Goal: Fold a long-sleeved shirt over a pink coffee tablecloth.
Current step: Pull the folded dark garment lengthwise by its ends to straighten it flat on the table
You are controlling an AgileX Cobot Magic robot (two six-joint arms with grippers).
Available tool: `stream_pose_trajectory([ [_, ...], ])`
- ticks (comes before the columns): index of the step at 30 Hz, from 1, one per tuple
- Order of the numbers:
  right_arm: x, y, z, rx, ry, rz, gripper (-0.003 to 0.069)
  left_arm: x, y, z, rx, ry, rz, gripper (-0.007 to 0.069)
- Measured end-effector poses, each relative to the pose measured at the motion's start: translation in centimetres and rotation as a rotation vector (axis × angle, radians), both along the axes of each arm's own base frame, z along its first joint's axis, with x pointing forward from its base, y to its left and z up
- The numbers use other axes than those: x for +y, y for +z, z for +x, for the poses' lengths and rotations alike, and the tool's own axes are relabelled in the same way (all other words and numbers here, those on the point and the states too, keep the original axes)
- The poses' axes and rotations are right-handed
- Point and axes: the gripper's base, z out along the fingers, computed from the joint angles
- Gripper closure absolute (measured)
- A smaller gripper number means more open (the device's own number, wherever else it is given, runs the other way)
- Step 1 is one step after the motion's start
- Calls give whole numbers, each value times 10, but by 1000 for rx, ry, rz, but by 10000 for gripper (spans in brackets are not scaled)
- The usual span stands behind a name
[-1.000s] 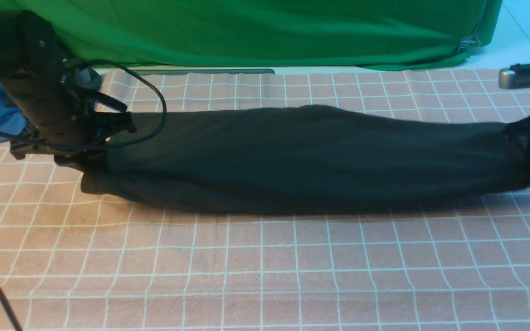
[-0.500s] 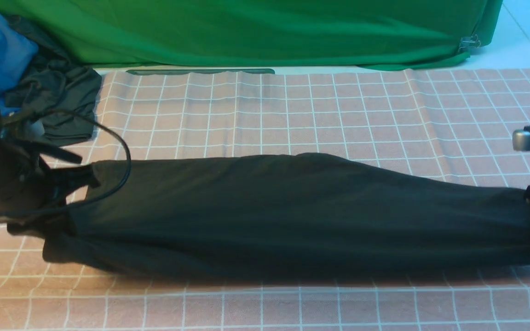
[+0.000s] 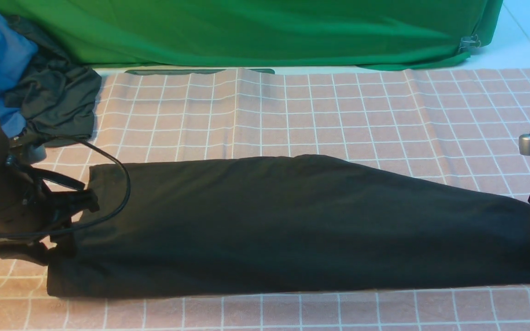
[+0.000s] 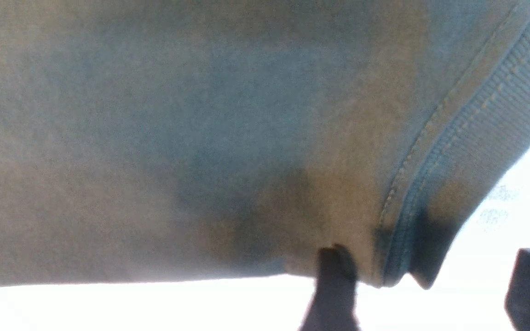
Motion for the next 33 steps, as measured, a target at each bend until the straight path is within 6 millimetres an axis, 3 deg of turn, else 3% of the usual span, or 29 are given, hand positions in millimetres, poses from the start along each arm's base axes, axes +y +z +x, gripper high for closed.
stream_pose_trajectory([
  [4,0,0,2,-24,-1,-4,41,0,1,0,-6,-1,1,113],
  [8,-1,-1,7,-76,-5,-11,28,-1,17,-2,-55,10,-9,50],
  [13,-2,-9,11,-90,-7,-13,27,-5,58,-11,-170,28,-45,55],
  [20,-1,-37,15,-3,-41,1,39,-21,115,-52,-384,-2,-172,117],
  [25,2,-39,15,0,-27,39,204,-27,142,-78,-516,-16,-212,172],
  [27,3,-39,15,3,-5,62,392,-28,149,-86,-550,-18,-223,202],
  [28,4,-39,15,4,-5,64,411,-28,150,-87,-555,-18,-223,204],
  [29,4,-39,15,8,-1,75,508,-29,152,-90,-569,-23,-223,221],
  [30,5,-39,14,10,5,78,555,-29,153,-93,-578,-25,-222,233],
  [33,4,-34,14,26,9,78,562,-29,153,-97,-578,-49,-213,263],
])
